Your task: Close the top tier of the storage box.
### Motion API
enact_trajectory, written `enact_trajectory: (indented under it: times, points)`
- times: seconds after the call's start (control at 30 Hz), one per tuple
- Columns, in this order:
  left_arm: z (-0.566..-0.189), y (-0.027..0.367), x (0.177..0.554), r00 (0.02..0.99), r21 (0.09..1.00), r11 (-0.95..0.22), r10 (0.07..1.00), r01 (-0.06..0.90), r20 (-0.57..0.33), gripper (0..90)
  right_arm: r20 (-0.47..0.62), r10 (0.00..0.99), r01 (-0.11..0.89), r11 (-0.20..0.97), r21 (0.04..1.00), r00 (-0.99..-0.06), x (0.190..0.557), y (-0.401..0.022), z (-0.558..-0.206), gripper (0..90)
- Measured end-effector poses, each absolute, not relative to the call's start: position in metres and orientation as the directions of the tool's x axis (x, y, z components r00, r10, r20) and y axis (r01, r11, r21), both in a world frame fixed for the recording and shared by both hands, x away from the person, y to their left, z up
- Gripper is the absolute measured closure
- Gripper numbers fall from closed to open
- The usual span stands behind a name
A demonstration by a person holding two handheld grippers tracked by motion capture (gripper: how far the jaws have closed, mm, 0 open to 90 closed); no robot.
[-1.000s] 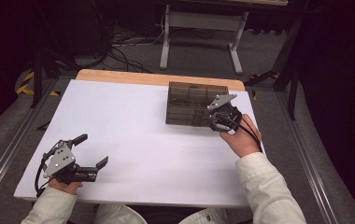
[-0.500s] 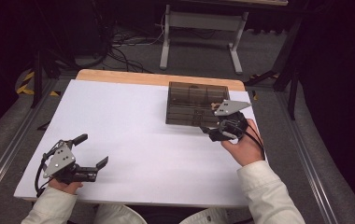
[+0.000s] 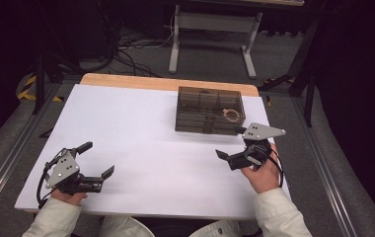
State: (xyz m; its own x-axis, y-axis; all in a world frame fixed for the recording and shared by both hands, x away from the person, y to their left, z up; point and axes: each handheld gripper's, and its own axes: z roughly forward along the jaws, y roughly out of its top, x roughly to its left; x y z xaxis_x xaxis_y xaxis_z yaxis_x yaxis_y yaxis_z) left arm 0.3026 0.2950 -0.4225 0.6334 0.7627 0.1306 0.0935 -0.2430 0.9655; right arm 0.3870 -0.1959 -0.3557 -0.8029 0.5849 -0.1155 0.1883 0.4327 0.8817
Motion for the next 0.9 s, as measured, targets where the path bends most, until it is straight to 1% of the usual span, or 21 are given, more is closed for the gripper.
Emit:
enact_trajectory:
  times: [0.23, 0.47, 0.7, 0.9]
  points:
    - [-0.422, 0.295, 0.302, 0.634, 0.965, -0.243, 0.763, 0.095, 0.130, 1.2, -0.080, 0.569, 0.152, 0.348, 0.925, -0.818, 0.375, -0.207, -0.372, 0.0]
    - [-0.423, 0.294, 0.302, 0.634, 0.965, -0.247, 0.762, 0.094, 0.133, 1.2, -0.072, 0.575, 0.143, 0.320, 0.937, -0.815, 0.364, -0.215, -0.390, 0.1]
    - [-0.423, 0.294, 0.303, 0.635, 0.964, -0.248, 0.761, 0.095, 0.133, 1.0, -0.055, 0.592, 0.163, 0.307, 0.938, -0.804, 0.358, -0.216, -0.412, 0.0]
    - [-0.427, 0.294, 0.304, 0.648, 0.959, -0.261, 0.750, 0.108, 0.131, 0.8, -0.015, 0.622, 0.208, 0.284, 0.936, -0.783, 0.353, -0.220, -0.430, 0.0]
